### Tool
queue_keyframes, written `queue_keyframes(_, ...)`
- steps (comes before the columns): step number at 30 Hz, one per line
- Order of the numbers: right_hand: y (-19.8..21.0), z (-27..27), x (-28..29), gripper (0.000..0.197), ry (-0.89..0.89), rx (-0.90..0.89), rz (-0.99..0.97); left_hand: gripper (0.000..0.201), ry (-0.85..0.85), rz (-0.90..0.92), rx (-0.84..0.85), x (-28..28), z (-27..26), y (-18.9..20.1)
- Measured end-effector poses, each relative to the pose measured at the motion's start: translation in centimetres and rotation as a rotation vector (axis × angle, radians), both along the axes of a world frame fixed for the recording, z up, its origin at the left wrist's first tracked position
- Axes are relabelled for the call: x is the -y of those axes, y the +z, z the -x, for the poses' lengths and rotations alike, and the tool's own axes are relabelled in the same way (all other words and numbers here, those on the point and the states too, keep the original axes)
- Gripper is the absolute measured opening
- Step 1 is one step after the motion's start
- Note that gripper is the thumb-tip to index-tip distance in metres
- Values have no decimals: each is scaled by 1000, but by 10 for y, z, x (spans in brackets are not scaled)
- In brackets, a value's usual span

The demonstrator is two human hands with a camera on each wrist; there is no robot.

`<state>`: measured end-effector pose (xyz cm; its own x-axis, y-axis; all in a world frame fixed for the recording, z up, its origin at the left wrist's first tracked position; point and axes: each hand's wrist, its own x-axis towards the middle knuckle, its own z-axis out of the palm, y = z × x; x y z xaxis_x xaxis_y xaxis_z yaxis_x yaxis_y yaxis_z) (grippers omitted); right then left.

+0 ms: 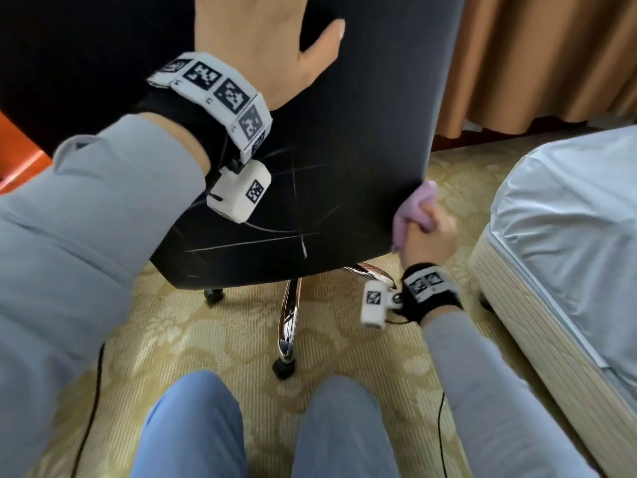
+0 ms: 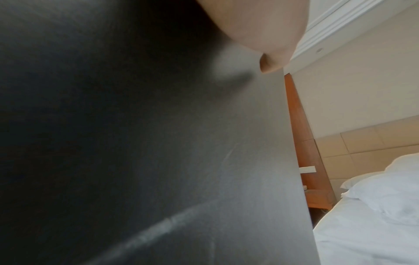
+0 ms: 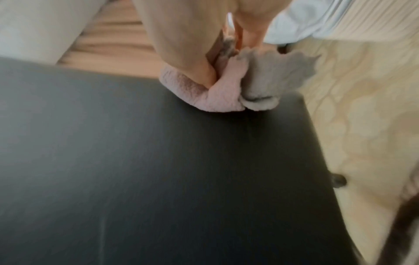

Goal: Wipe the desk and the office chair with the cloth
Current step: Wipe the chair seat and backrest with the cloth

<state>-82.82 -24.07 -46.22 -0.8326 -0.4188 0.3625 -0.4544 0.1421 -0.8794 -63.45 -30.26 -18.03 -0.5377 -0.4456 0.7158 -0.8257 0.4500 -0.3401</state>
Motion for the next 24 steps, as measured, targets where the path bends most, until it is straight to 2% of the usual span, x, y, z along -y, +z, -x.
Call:
queue_keyframes(1, 4, 10, 3, 31, -44, 9, 12, 71, -9, 7, 5, 0, 0, 0)
queue_keyframes(3, 17, -7, 9, 21, -38, -36, -35, 67, -39, 0, 6, -1, -4, 0)
queue_keyframes(5, 24, -58, 15, 17, 107, -102, -49, 63, -86, -21, 9, -2, -13, 0)
queue_keyframes(7, 24, -117, 15, 15, 334, -186, -3, 61, -126, -4, 35, -3, -30, -1)
queue_keyframes(9, 26, -146, 14, 13, 441, -240, 51, 58, -124, 44, 64, -3, -53, -4)
queue_keyframes(12, 52, -130, 13, 14, 410, -387, 137, 60, -53, 55, 90, 1, -96, -17)
queue_keyframes(15, 115, -101, 15, 20, 343, -602, 338, 61, -66, 53, 157, 11, -130, -37)
queue_keyframes(17, 161, -97, 24, 22, 314, -728, 435, 62, -91, 57, 169, 17, -140, -47)
queue_keyframes(19, 177, -104, 35, 25, 299, -776, 482, 63, -97, 67, 146, 21, -140, -51)
queue_keyframes(21, 147, -116, 36, 27, 382, -781, 451, 64, -95, 73, 126, 23, -137, -50)
queue_keyframes(24, 54, -124, 25, 37, 621, -754, 135, 65, -90, 84, 118, 24, -137, -50)
